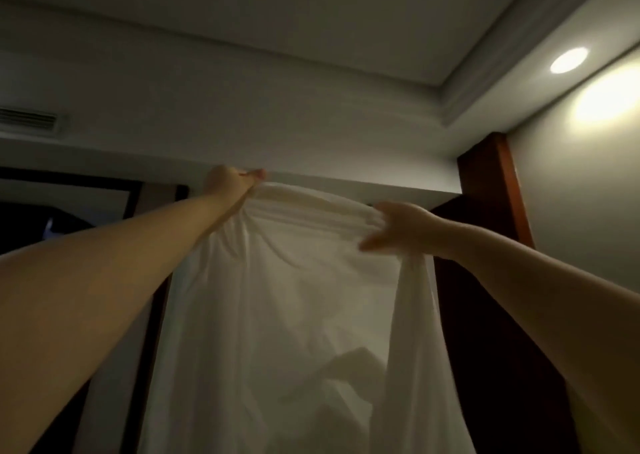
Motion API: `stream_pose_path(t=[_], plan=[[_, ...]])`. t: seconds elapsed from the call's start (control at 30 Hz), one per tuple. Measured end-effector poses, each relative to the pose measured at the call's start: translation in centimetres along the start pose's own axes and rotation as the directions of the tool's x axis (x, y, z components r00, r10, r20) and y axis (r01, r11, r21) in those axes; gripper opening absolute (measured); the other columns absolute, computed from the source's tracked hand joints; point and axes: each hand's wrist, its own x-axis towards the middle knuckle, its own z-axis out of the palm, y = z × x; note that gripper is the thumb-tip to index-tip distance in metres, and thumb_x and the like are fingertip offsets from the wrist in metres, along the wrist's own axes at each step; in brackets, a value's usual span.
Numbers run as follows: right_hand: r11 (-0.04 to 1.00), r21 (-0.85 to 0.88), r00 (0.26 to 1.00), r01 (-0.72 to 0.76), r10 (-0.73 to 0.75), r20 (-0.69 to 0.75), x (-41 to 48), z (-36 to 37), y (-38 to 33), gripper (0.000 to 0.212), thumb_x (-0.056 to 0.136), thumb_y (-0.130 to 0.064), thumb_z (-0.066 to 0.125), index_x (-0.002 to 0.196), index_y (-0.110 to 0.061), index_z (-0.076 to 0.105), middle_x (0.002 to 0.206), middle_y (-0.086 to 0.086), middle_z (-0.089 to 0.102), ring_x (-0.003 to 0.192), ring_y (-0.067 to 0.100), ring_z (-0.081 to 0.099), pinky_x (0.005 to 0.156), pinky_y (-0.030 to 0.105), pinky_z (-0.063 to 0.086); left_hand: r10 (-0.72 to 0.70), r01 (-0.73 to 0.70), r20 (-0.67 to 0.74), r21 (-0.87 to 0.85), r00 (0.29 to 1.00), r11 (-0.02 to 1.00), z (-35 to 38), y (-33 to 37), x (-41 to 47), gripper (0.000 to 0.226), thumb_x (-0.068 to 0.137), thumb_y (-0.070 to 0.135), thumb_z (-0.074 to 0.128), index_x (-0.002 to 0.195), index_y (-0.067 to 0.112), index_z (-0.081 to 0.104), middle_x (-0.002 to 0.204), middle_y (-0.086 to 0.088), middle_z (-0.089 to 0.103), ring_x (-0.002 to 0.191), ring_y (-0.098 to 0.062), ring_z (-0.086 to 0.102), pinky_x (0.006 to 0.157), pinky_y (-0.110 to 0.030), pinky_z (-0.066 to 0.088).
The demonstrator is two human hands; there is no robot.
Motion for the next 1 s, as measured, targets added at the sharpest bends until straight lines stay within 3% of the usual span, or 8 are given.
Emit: stream_pose_path(t=[0.1,0.2,0.37,0.47,0.6,0.7,0.87,1.0], plan=[[0.923,-0.385,0.997,-0.011,-0.017,-0.069,-1.7,1.0,3.5,0.017,0.089,-0.007,0.051,0.091,-0.023,0.052,0.096,0.001,0.055,0.085,0.017,0.055,0.066,0.022,0.041,0.009,-0.009,0.009,0.035,1.000,0.999,-0.6,-1.6,-0.7,0.045,0.092,0.039,0.054,0.070,0.001,0.063,0.074,-0.021,0.060,0.077,-0.027,0.058,0.066,-0.035,0.038],[0.875,-0.450,0.977,-0.178,0.103,-0.187,-3.9,2.0,7.5,0.022,0.091,-0.006,0.050,0.110,-0.017,0.054,0.101,0.003,0.054,0.079,0.014,0.050,0.065,0.023,0.040,-0.027,0.033,-0.050,0.125,0.998,0.992,-2.6,-3.6,-0.4,0.054,0.091,0.044,0.054,0.110,-0.007,0.064,0.116,-0.027,0.061,0.109,-0.035,0.057,0.090,-0.037,0.042],[0.915,0.078,0.918,-0.396,0.393,0.058,-10.4,5.7,7.7,0.015,0.092,-0.012,0.057,0.107,-0.016,0.058,0.099,0.006,0.058,0.090,0.023,0.059,0.078,0.034,0.052,-0.349,0.250,0.155,0.447,0.924,0.859,-5.3,-11.6,-3.9,0.067,0.092,0.051,0.048,0.129,-0.004,0.051,0.137,-0.024,0.046,0.123,-0.040,0.046,0.099,-0.038,0.038],[0.731,0.439,0.852,-0.523,0.424,0.308,-14.7,8.4,2.9,0.011,0.094,-0.019,0.053,0.093,-0.017,0.064,0.091,0.003,0.066,0.083,0.018,0.064,0.081,0.034,0.054,-0.430,0.143,0.344,0.619,0.835,0.773,-2.7,-14.7,-11.1,0.062,0.093,0.054,0.040,0.131,0.006,0.051,0.141,-0.022,0.042,0.128,-0.037,0.041,0.104,-0.036,0.036],[0.555,0.433,0.704,-0.710,0.526,0.478,-19.8,13.3,-2.6,0.016,0.093,-0.017,0.054,0.081,-0.012,0.064,0.076,0.004,0.066,0.066,0.015,0.064,0.054,0.023,0.053,-0.129,0.069,0.707,0.113,0.696,0.991,2.7,-13.0,-25.7,0.056,0.090,0.035,0.058,0.136,0.008,0.041,0.131,-0.007,0.049,0.118,-0.021,0.050,0.092,-0.020,0.037],[0.544,0.369,0.650,-0.754,0.534,0.541,-23.2,16.7,-5.2,0.016,0.091,-0.013,0.057,0.077,-0.010,0.064,0.074,0.005,0.062,0.069,0.016,0.059,0.068,0.027,0.051,-0.036,0.300,0.777,-0.199,0.629,0.933,4.1,-10.0,-35.6,0.058,0.077,0.040,0.072,0.127,0.028,0.046,0.114,0.010,0.056,0.107,-0.009,0.056,0.078,-0.011,0.043],[0.873,-0.305,0.894,-0.381,0.433,0.120,-29.0,18.7,-6.0,0.021,0.084,-0.029,0.064,0.101,-0.016,0.060,0.098,0.003,0.062,0.088,0.023,0.059,0.077,0.037,0.049,-0.174,0.497,0.751,-0.227,0.637,0.837,4.4,-10.0,-39.6,0.021,0.087,0.038,0.061,0.094,0.018,0.064,0.088,-0.001,0.066,0.082,-0.016,0.060,0.065,-0.022,0.044],[0.882,-0.180,0.898,-0.435,0.439,-0.018,-34.8,19.8,-8.2,0.014,0.096,-0.018,0.049,0.100,-0.015,0.062,0.097,0.003,0.065,0.084,0.019,0.059,0.075,0.034,0.051,-0.023,0.399,0.824,-0.250,0.567,0.882,3.7,-8.1,-40.9,0.013,0.089,0.032,0.060,0.090,0.020,0.064,0.084,0.000,0.065,0.082,-0.017,0.060,0.067,-0.024,0.045]])
